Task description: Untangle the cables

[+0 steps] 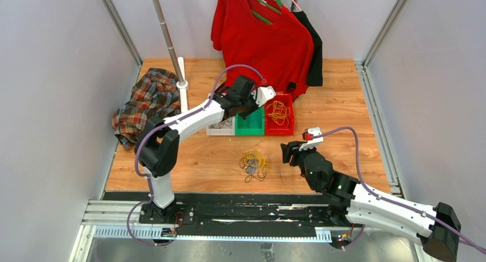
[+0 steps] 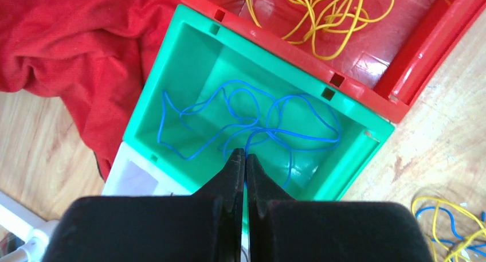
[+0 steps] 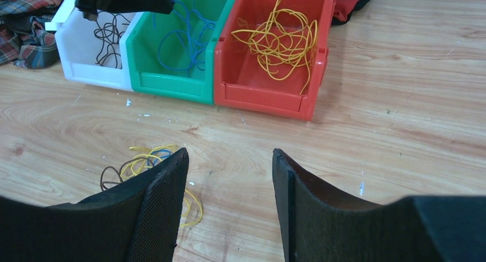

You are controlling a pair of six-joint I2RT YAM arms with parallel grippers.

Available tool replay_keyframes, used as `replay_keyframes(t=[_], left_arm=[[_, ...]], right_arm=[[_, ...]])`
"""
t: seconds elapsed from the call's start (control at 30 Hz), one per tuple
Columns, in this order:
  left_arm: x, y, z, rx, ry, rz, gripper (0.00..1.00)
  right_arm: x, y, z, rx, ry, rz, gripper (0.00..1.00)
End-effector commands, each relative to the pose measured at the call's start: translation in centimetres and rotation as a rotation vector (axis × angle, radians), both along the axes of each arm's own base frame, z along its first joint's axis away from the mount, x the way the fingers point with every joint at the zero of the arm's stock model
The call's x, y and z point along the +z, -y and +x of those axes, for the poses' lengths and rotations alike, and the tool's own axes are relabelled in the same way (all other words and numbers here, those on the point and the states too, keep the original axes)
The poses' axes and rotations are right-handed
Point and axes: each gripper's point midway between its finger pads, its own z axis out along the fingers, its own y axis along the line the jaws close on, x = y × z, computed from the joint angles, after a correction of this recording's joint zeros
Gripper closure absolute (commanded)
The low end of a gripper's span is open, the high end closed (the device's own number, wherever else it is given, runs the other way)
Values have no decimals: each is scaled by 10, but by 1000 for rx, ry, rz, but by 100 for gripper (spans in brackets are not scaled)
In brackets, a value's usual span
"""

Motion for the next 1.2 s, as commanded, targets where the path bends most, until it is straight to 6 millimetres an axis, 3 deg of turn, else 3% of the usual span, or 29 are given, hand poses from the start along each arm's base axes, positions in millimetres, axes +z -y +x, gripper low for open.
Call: replay_keyframes(t=[0.0, 0.3, 0.37, 0.43, 0.53, 0.63, 0.73, 0.77, 0.9, 0.97, 1.1, 1.17], left_arm=[[-7, 12, 16, 6, 31, -39, 99], [-36, 15, 25, -6, 11, 9, 99], [-35, 12, 25, -2, 0, 21, 95], [-22, 12, 20, -14, -35, 8, 82], [12, 15, 9, -40, -79, -64, 50], [43, 13, -8, -78, -103, -99, 32], [58, 6, -24, -87, -130, -123, 8], [60, 4, -29, -92, -138, -123, 5], [74, -6, -47, -116, -146, -128, 2], [74, -8, -67, -156, -186, -143, 2], [56, -9, -118, -252, -335, -188, 5], [37, -11, -143, -295, -408, -181, 7]], right_arm=[[18, 1, 5, -21, 23, 19, 44], [21, 4, 5, -26, 22, 10, 44], [23, 6, 5, -29, 23, 11, 44], [25, 7, 4, -31, 26, 14, 44], [26, 7, 4, -30, 27, 11, 44], [26, 7, 5, -29, 26, 8, 44], [28, 6, 5, -26, 27, 11, 45], [29, 5, 5, -22, 28, 12, 45], [31, 5, 5, -18, 31, 9, 45], [31, 5, 5, -16, 32, 7, 45], [29, 4, 5, -15, 26, 1, 45], [27, 4, 5, -18, 21, -1, 45]])
